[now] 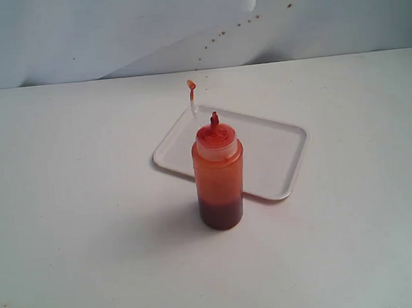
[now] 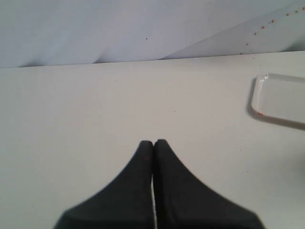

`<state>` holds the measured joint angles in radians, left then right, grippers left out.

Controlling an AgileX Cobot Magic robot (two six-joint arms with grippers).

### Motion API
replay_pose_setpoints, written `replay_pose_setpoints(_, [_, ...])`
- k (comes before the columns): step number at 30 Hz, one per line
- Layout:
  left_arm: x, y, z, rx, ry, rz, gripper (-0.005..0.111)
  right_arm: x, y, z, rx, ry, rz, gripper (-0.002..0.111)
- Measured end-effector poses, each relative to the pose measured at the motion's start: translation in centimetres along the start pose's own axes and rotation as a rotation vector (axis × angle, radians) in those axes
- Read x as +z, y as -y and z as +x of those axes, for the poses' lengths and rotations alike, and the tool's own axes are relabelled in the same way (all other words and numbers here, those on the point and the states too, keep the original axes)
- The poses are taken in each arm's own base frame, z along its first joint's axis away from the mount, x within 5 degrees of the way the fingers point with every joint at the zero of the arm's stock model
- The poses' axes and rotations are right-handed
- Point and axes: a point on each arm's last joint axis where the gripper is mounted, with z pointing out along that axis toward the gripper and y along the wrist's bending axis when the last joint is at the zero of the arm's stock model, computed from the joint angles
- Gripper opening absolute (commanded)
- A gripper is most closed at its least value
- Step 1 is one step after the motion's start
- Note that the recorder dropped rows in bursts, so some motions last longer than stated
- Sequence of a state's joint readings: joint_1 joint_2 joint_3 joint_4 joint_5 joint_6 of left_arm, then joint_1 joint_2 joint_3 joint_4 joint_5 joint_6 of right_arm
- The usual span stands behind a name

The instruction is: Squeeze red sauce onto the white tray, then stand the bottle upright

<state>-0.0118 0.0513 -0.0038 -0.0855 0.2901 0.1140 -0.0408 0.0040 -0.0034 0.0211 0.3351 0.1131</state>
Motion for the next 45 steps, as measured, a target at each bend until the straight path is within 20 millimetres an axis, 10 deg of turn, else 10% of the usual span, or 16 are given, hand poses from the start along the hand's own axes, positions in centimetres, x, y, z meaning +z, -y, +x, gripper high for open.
replay_pose_setpoints(45, [-0.01, -0.38, 0.02, 0.138, -0.005, -0.041, 0.000, 0.00, 0.00, 0.00, 0.000, 0.000, 0.000, 0.000])
